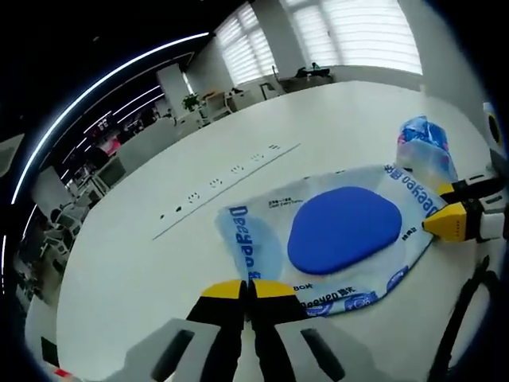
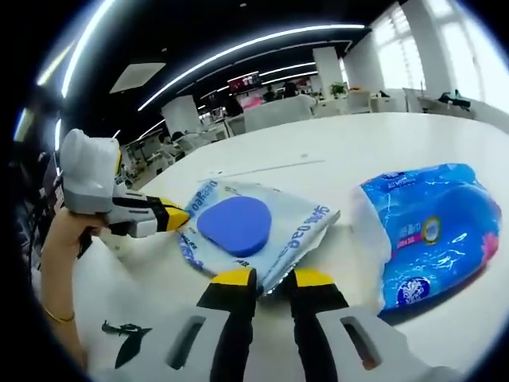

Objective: Arrange the tabletop items into an orderly group along one side of the table until the central work area is clear of visible clutter.

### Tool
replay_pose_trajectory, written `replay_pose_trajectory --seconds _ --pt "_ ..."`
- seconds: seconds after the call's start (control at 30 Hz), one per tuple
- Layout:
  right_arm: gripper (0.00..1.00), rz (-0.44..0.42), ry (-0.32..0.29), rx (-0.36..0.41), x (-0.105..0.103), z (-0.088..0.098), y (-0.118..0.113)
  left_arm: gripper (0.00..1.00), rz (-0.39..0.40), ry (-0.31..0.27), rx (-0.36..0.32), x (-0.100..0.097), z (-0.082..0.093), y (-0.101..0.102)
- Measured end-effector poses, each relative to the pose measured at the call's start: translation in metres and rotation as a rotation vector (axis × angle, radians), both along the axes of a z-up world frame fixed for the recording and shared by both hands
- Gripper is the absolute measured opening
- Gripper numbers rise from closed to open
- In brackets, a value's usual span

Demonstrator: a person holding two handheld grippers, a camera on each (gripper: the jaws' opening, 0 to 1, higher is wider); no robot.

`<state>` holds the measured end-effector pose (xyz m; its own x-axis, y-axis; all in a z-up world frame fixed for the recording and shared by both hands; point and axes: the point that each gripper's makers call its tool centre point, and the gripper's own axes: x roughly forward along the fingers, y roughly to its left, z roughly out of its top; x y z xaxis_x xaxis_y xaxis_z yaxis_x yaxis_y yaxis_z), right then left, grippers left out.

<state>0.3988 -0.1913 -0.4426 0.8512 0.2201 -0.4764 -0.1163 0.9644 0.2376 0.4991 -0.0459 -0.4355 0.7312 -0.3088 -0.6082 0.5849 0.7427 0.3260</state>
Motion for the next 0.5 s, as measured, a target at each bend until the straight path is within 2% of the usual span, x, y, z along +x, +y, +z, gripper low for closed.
replay_pose_trajectory --seconds 0.37,0.4,0.5 --pt "0.04 0.002 -0.044 -0.032 0.002 0.005 -0.004 0.00 -0.007 0.035 -0.044 -0.003 0.002 0.002" --pt "0.04 0.018 -0.068 -0.055 0.003 0.009 -0.004 0.00 -0.012 0.044 -0.041 -0.005 0.002 0.002" --pt "0.03 0.022 -0.085 -0.058 0.002 0.013 -0.004 0.00 -0.019 0.057 -0.045 -0.008 0.003 0.002"
